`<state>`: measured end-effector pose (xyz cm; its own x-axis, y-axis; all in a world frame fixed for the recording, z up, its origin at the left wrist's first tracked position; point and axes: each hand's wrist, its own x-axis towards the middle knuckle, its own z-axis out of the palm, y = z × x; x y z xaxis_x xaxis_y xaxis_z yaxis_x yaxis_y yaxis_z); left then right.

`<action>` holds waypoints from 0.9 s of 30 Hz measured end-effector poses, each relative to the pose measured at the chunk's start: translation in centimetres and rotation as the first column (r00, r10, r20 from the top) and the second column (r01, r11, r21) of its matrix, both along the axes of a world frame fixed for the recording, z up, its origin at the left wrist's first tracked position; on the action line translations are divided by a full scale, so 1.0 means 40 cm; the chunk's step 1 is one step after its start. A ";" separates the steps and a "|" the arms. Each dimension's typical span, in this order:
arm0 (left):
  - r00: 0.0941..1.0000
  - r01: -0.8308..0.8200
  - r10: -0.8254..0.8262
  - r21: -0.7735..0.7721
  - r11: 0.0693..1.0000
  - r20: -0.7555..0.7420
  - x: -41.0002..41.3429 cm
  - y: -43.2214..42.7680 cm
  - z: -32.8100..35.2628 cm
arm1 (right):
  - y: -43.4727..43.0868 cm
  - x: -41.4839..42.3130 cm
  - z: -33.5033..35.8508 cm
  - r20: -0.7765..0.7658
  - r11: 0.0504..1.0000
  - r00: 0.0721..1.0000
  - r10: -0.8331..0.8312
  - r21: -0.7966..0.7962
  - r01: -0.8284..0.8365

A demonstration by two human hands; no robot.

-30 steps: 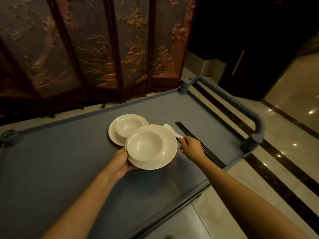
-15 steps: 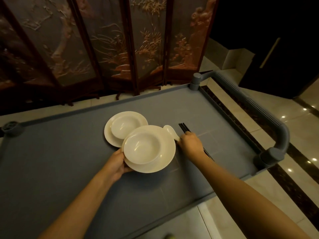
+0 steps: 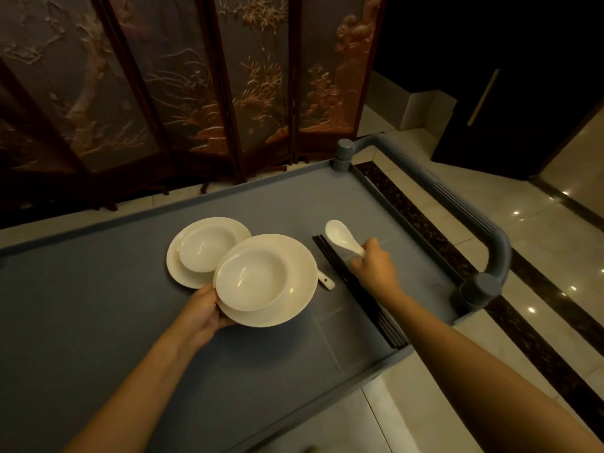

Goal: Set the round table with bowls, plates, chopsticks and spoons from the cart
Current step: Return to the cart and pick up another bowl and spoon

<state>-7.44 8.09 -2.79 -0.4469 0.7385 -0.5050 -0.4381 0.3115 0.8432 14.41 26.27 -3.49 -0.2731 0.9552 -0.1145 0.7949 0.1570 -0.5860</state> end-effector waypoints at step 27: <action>0.999 -0.040 0.039 0.031 0.999 0.028 0.057 0.024 0.028 | -0.026 0.091 -0.022 0.534 0.926 0.757 0.376 -0.245 -0.287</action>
